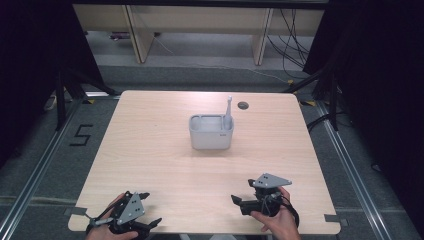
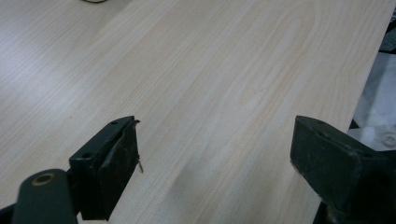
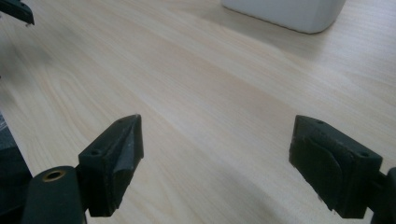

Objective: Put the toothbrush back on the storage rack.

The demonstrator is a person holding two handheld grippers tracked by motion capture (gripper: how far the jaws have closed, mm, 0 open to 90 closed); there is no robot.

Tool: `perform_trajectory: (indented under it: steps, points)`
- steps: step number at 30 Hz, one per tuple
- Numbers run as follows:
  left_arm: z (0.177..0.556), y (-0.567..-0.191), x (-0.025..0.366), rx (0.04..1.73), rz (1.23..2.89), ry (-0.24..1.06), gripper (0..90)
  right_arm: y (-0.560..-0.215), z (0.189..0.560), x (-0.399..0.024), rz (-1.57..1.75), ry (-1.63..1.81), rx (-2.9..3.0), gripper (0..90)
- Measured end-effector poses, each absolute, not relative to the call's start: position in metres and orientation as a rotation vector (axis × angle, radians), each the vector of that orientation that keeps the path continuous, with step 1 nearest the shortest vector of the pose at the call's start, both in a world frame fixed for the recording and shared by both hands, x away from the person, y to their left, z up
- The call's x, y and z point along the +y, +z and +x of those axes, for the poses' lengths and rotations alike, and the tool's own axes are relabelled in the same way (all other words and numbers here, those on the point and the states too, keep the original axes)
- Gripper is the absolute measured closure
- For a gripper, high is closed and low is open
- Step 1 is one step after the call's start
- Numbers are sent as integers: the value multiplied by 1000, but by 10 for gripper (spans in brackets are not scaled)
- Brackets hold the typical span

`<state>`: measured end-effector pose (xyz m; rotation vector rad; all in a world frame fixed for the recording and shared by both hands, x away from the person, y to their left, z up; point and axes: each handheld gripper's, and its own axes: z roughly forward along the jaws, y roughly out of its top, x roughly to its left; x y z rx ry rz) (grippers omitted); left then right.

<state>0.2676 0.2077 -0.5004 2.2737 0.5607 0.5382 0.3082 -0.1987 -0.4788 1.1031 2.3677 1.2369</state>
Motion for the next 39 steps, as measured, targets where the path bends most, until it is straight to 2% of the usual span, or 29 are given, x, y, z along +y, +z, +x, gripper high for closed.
perform_trajectory:
  steps: [39]
  points:
    - [267,-500,207,563,2264,512,148,-493,278,-212,1078,1080,2485,170]
